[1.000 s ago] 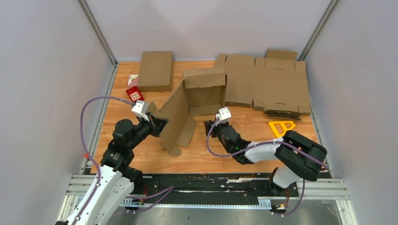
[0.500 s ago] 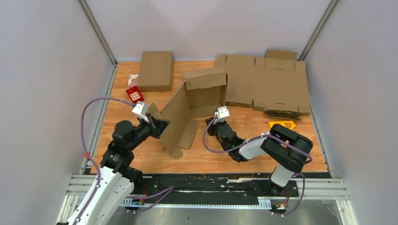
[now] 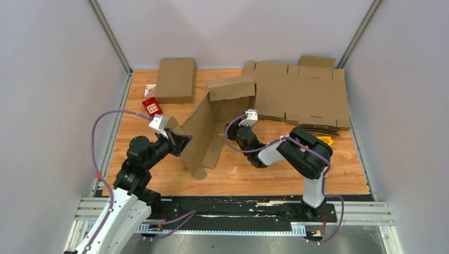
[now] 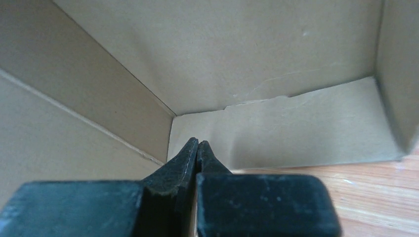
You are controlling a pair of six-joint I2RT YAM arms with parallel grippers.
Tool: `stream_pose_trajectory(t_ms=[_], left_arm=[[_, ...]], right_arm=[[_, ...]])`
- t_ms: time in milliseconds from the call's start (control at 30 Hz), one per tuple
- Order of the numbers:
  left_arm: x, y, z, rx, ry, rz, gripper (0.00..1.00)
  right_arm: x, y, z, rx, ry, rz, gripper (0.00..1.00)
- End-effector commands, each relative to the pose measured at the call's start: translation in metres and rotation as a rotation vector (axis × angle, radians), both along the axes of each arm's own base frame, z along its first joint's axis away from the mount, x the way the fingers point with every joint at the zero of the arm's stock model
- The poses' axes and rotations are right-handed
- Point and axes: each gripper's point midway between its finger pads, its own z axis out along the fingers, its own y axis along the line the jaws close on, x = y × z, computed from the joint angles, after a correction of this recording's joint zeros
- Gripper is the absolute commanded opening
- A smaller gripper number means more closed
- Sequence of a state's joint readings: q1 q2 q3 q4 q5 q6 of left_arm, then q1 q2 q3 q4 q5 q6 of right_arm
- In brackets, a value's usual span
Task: Fold the paper box
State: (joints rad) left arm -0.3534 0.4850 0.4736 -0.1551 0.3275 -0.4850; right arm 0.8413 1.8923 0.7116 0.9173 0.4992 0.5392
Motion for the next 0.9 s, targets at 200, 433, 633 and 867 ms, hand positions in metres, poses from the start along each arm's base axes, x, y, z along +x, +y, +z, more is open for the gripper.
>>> stream_pose_trajectory(t_ms=[200, 433, 633, 867], left_arm=[[-0.010, -0.003, -0.024, 0.009, 0.109, -0.025, 0.00], [-0.011, -0.003, -0.023, 0.007, 0.109, -0.026, 0.00], [-0.011, -0.002, -0.023, 0.008, 0.109, -0.022, 0.00], [-0.011, -0.003, -0.024, 0.008, 0.111, -0.025, 0.00]], right_arm=[[0.020, 0.009, -0.019, 0.413, 0.203, -0.172, 0.00], [0.037, 0.011, -0.024, 0.501, 0.271, -0.204, 0.00], [0.041, 0.009, -0.048, 0.574, 0.392, -0.291, 0.00], [0.028, 0.004, -0.083, 0.578, 0.593, -0.421, 0.00]])
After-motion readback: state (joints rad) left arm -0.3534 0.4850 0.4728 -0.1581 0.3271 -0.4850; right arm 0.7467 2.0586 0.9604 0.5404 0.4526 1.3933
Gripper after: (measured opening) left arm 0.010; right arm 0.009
